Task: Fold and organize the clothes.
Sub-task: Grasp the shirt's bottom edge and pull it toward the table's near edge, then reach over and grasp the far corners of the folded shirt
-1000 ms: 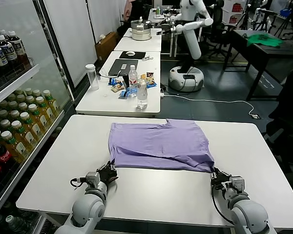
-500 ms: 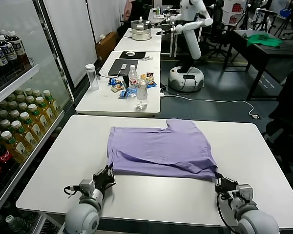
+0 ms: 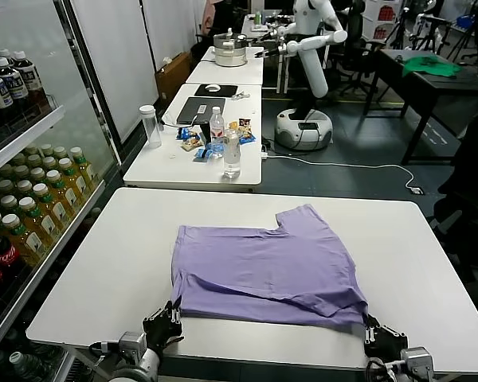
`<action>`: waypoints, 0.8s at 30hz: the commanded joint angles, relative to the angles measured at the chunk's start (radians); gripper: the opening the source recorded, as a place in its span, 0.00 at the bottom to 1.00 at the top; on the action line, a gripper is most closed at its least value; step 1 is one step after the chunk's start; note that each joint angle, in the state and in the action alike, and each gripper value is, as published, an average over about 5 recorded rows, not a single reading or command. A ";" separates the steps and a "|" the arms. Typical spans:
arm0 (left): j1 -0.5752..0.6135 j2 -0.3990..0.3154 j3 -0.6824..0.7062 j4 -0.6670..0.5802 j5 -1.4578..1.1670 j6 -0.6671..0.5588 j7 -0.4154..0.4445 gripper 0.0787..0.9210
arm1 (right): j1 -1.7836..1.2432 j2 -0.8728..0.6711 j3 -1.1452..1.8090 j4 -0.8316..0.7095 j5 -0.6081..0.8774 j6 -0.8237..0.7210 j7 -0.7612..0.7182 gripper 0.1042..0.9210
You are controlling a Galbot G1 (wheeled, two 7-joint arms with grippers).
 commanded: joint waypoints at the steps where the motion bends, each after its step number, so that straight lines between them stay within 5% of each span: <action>1: -0.032 0.033 -0.016 -0.063 -0.013 -0.007 -0.048 0.33 | 0.077 -0.004 0.056 0.048 0.056 0.023 0.016 0.30; 8: -0.353 0.062 0.056 0.170 -0.080 -0.013 -0.059 0.57 | 0.485 -0.103 -0.088 -0.206 0.110 -0.019 0.057 0.54; 16: -0.661 0.015 0.167 0.451 -0.134 0.003 -0.052 0.82 | 0.926 -0.122 -0.340 -0.516 0.307 -0.067 0.099 0.82; 24: -0.839 -0.045 0.238 0.659 -0.122 0.011 -0.052 0.88 | 1.195 -0.086 -0.525 -0.841 0.357 -0.068 0.114 0.88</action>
